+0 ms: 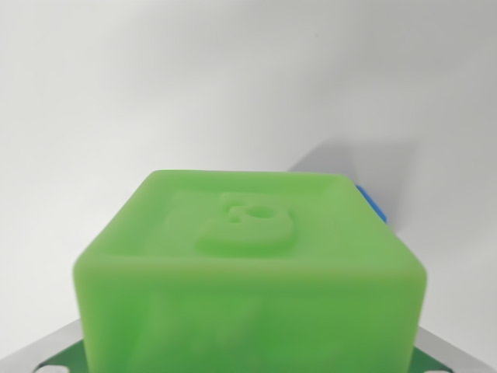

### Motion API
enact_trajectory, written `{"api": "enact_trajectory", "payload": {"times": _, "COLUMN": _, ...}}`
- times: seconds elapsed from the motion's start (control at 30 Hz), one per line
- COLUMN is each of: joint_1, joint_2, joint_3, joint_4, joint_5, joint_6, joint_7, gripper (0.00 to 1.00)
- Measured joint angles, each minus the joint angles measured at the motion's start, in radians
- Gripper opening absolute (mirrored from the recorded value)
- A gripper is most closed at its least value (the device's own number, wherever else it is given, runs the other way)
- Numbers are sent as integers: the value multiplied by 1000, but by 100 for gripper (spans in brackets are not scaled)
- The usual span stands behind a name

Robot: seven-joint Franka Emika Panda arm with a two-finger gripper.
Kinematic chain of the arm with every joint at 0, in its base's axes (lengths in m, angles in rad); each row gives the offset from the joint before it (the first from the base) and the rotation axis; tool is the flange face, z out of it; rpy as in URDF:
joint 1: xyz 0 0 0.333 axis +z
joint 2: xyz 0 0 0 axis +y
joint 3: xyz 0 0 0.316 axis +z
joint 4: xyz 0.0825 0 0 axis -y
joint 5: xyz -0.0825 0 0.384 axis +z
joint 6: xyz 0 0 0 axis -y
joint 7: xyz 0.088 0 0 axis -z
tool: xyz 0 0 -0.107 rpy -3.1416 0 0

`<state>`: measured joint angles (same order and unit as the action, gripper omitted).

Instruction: Stack cube

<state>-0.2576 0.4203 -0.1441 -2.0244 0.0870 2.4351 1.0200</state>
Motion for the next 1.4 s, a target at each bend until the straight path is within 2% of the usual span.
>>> {"api": "enact_trajectory", "payload": {"times": 0.9, "joint_1": -8, "joint_2": -103, "joint_3": -35, "joint_4": -160, "joint_5": 1, "joint_6": 56, "joint_7": 24, "gripper": 0}}
{"api": "enact_trajectory", "payload": {"times": 1.4, "joint_1": -9, "joint_2": -10, "joint_3": -29, "joint_4": -161, "joint_5": 35, "joint_6": 146, "joint_7": 8, "gripper": 0}}
